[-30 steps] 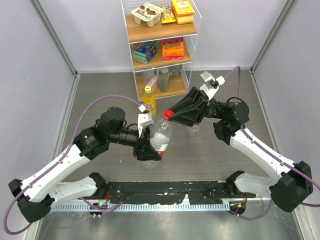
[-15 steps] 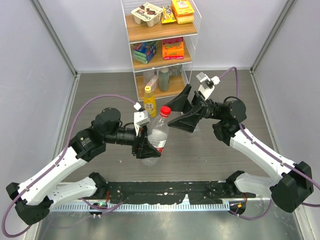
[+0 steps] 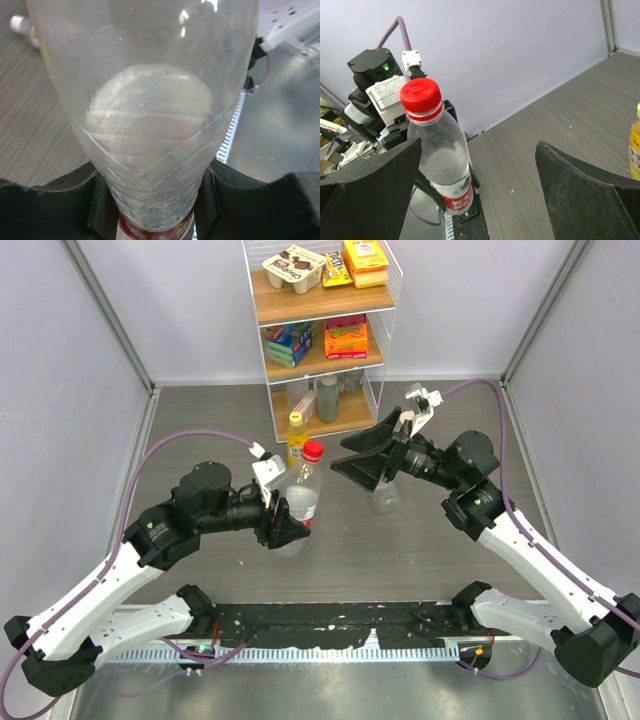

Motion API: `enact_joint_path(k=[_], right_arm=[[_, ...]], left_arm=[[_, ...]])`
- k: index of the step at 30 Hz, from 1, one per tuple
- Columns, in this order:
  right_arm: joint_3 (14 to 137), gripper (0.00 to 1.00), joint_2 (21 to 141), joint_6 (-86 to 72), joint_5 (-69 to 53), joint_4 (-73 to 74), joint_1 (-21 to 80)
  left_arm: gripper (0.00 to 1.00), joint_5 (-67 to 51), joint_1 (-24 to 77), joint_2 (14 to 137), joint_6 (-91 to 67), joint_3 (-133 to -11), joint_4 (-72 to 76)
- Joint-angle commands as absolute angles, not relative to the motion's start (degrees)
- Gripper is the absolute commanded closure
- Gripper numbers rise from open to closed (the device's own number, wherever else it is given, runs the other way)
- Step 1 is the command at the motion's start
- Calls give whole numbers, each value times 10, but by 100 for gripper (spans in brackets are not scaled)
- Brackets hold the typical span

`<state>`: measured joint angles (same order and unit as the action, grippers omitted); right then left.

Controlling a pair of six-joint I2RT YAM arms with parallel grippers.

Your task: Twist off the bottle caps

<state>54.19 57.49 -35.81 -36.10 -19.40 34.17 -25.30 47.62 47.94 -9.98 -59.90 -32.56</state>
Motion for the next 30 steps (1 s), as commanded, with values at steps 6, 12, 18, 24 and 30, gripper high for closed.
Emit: enact_joint_path(k=[6, 12, 18, 24, 30], right_arm=[[574, 0, 569, -337, -286, -142, 344], [598, 0, 609, -345, -256, -98, 344], [614, 0, 652, -376, -236, -99, 344], [651, 2, 711, -398, -219, -76, 346], [677, 7, 759, -415, -221, -87, 359]], left_arm=[[100, -77, 476, 496, -69, -621, -388], [100, 16, 476, 525, -69, -606, -395], [100, 86, 476, 564, -72, -603, -416], [100, 127, 477, 594, -81, -599, -420], [100, 134, 477, 609, -80, -599, -420]])
